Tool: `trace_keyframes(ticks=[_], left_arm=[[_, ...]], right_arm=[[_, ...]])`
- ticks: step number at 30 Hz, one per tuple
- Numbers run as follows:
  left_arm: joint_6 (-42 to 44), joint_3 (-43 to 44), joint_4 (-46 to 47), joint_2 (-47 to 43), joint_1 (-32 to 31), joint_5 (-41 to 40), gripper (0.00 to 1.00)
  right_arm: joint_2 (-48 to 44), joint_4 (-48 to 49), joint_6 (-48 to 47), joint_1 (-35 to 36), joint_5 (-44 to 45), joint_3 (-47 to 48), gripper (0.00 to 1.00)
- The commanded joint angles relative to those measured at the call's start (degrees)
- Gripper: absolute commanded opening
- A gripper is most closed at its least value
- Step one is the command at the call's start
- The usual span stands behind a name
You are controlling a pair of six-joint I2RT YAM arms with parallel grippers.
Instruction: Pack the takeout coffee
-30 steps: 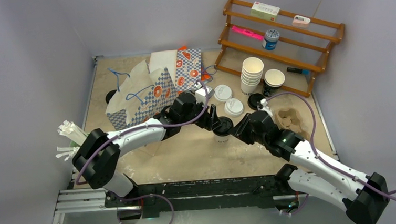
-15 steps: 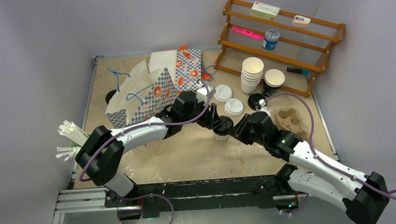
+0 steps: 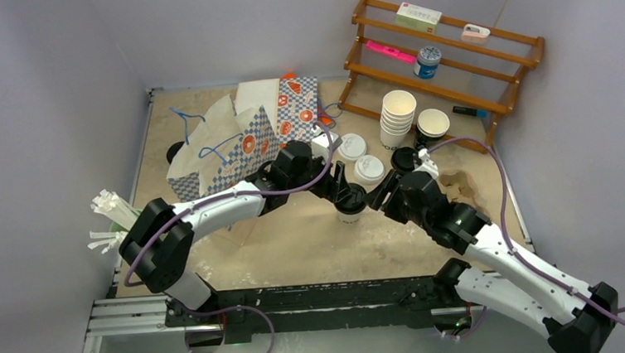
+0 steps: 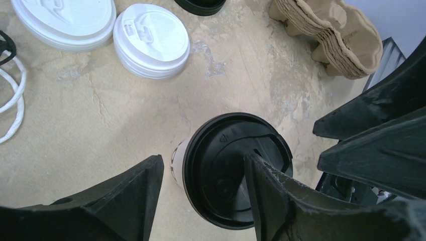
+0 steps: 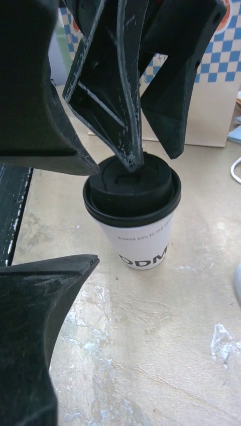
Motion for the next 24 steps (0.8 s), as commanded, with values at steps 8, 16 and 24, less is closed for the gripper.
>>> trace_keyframes(ticks=[8, 16, 24], left_arm=[[2.3, 2.8, -1.5, -3.9, 0.0, -2.6, 0.7], [1.7, 1.4, 0.6, -3.6, 0.3, -1.4, 0.67], [0.9, 1.5, 2.1, -0.3, 0.3, 1.8, 0.62]], right_arm=[[5.9, 1.5, -4.3, -1.4, -2.3, 7.4, 0.78], [7.7, 5.6, 0.1, -3.7, -5.5, 5.4, 0.71], [8.1, 8.5, 3.3, -7.1, -10.4, 0.8, 0.68]])
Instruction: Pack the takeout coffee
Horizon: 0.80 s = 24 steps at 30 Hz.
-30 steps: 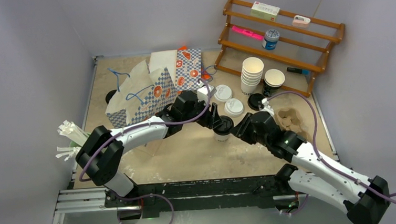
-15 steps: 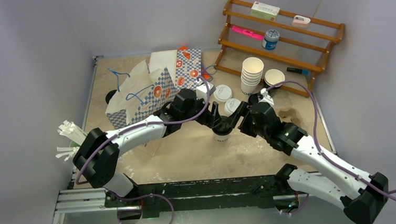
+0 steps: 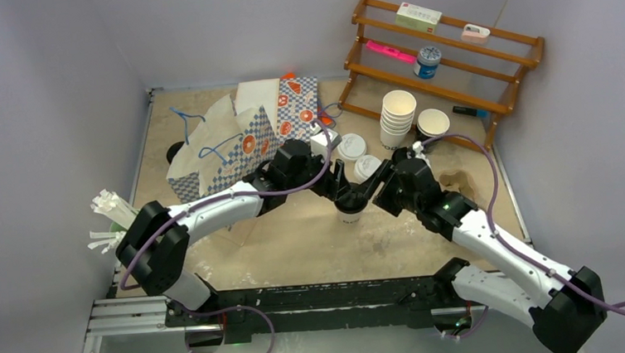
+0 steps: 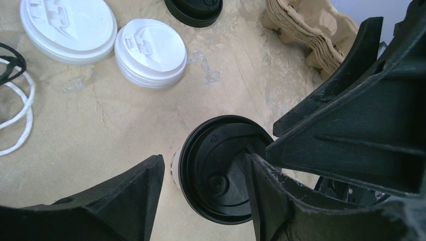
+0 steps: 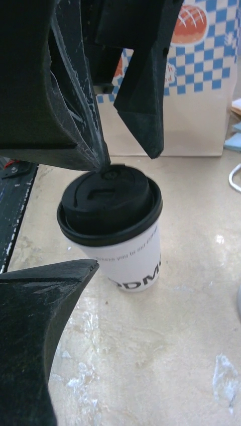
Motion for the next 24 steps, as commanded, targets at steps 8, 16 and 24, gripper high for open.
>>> trace_keyframes(ticks=[8, 16, 24], left_arm=[[0.9, 1.6, 2.3, 3.9, 0.3, 3.8, 0.57], [0.6, 1.2, 2.1, 4.8, 0.3, 4.4, 0.53], [0.3, -0.4, 3.0, 5.3, 0.3, 4.7, 0.52]], right_arm=[[-0.9, 3.5, 1.7, -1.8, -3.2, -3.8, 0.65], [1.1, 7.8, 1.6, -2.6, -7.0, -5.4, 0.56], [1.3, 10.6, 2.1, -3.9, -9.9, -7.4, 0.5]])
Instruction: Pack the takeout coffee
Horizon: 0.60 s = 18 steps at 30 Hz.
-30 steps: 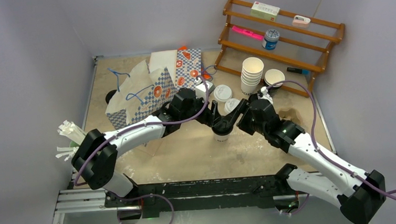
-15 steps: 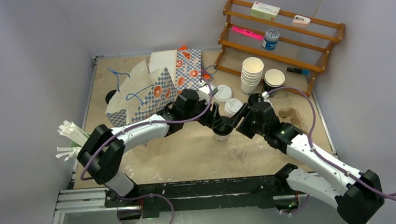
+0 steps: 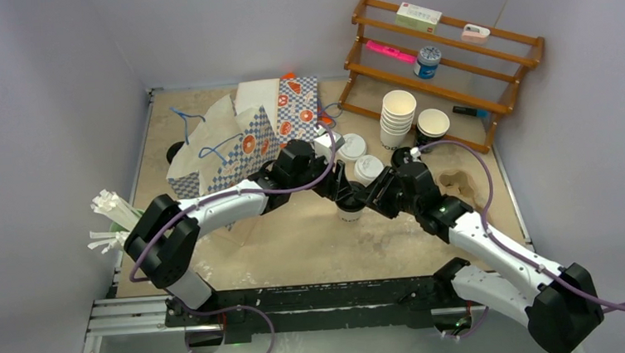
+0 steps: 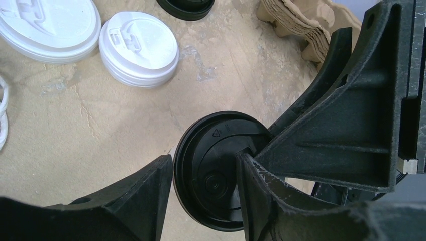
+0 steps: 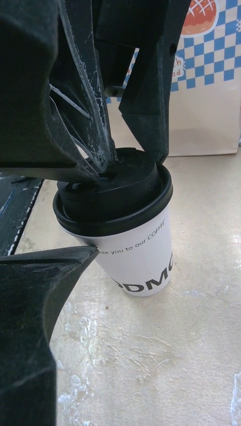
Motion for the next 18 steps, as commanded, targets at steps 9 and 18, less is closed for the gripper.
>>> trace_keyframes(ticks=[9, 18], left_arm=[[0.1, -2.2, 1.1, 2.0, 0.1, 1.4, 0.51], [-1.6, -6.9, 5.3, 0.0, 0.0, 0.9, 0.51]], right_arm=[[0.4, 4.5, 1.2, -1.3, -3.3, -2.7, 0.42], [0.4, 3.4, -0.4, -1.4, -3.8, -1.9, 0.51]])
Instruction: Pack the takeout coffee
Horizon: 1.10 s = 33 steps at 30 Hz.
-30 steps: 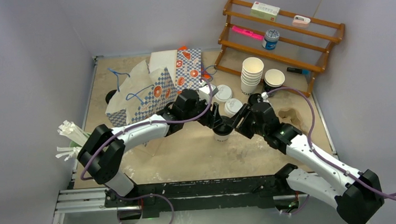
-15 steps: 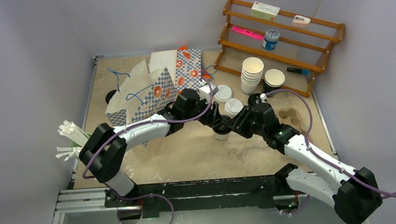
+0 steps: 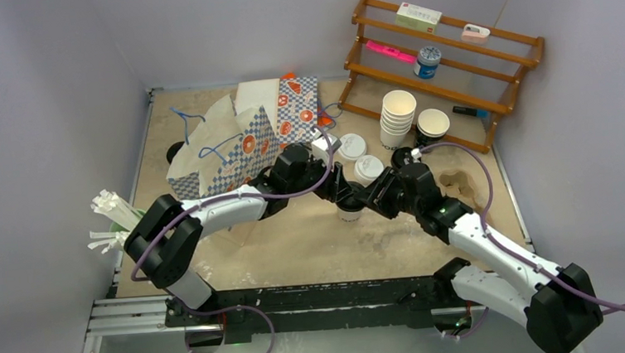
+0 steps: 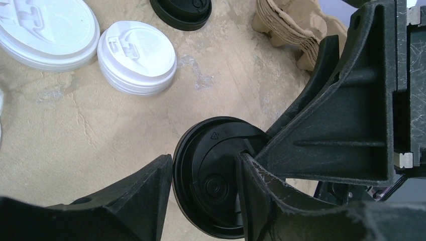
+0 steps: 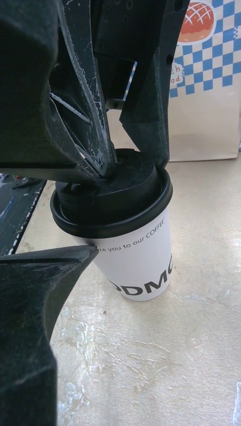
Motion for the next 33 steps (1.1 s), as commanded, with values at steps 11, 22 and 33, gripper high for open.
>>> trace_keyframes(ticks=[11, 22, 33], left_arm=[[-2.8, -6.9, 2.2, -2.8, -0.1, -2.5, 0.51], [-5.7, -8.1, 5.4, -1.7, -0.2, -3.2, 0.51], [-6.1, -8.2, 6.5, -0.8, -0.3, -3.5, 0.51]], right_arm=[[-2.8, -4.4, -2.1, -0.1, -3.6, 2.6, 0.76], [-1.8, 6.5, 7.0, -0.1, -10.3, -2.1, 0.7], [-1.6, 12.8, 13.7, -0.1, -10.4, -5.9, 0.6]])
